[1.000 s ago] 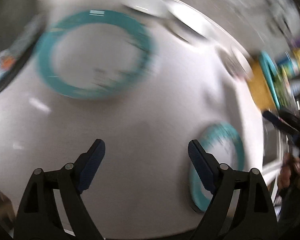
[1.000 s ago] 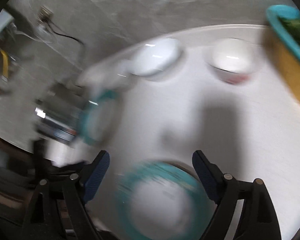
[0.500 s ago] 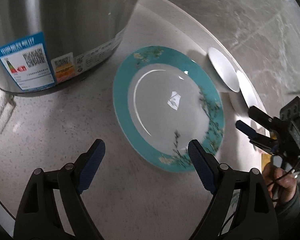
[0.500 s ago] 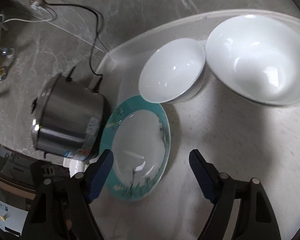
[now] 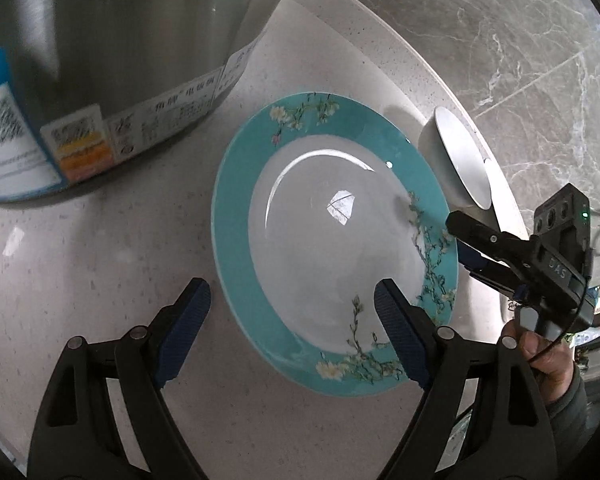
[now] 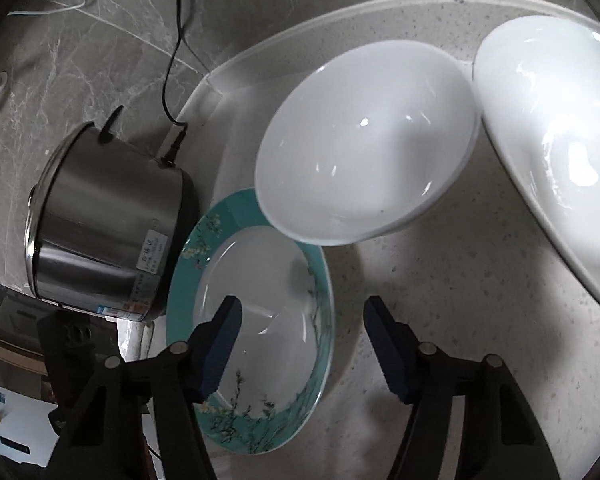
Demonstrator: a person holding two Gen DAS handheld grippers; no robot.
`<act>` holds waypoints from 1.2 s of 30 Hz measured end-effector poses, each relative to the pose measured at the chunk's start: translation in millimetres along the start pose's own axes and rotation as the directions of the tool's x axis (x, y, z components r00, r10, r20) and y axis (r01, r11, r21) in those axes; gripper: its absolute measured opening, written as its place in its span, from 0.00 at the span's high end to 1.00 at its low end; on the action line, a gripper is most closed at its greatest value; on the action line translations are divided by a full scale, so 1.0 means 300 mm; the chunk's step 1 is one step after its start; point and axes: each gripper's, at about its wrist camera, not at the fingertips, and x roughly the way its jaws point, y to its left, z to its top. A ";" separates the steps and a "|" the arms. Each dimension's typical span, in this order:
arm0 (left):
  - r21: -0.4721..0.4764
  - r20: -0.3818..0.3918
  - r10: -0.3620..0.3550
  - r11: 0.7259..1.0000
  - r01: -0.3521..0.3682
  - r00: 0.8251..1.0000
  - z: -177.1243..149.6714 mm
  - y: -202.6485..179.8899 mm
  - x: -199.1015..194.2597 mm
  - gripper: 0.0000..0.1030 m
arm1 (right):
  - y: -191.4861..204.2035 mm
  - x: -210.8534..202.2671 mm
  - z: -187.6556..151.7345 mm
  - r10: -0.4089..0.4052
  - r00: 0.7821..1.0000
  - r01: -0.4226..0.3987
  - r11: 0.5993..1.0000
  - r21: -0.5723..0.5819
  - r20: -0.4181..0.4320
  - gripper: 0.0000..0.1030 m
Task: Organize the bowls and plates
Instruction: 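Grasp the rim of the large teal floral plate with the left gripper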
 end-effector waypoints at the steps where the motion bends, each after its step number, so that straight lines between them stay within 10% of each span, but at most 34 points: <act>1: 0.003 -0.001 0.002 1.000 -0.002 1.000 0.007 0.001 0.002 0.20 | -0.003 0.005 0.004 0.001 1.000 -0.001 1.000 0.002 -0.002 0.36; 10: -0.032 0.033 -0.009 0.999 0.010 0.999 0.022 0.036 -0.020 0.20 | 0.008 0.038 0.029 0.014 1.000 -0.015 0.999 -0.038 -0.028 0.49; 19: -0.057 0.023 -0.050 0.997 0.051 0.999 0.039 0.050 -0.006 0.63 | 0.015 0.065 0.034 0.019 0.998 -0.021 0.999 -0.040 -0.058 0.62; 25: -0.076 0.032 -0.037 0.996 0.039 0.999 0.038 0.059 -0.012 0.68 | -0.024 0.064 0.039 0.000 0.998 0.001 1.000 0.007 -0.063 0.90; 29: -0.076 0.050 0.016 0.997 -0.012 0.999 0.028 0.071 -0.016 0.87 | -0.022 0.060 0.035 -0.026 0.998 0.025 1.000 -0.005 -0.062 0.91; 36: -0.074 0.041 0.026 0.997 -0.023 0.999 0.032 0.079 -0.018 0.90 | -0.026 0.050 0.018 -0.032 0.997 0.033 0.999 0.008 -0.063 0.92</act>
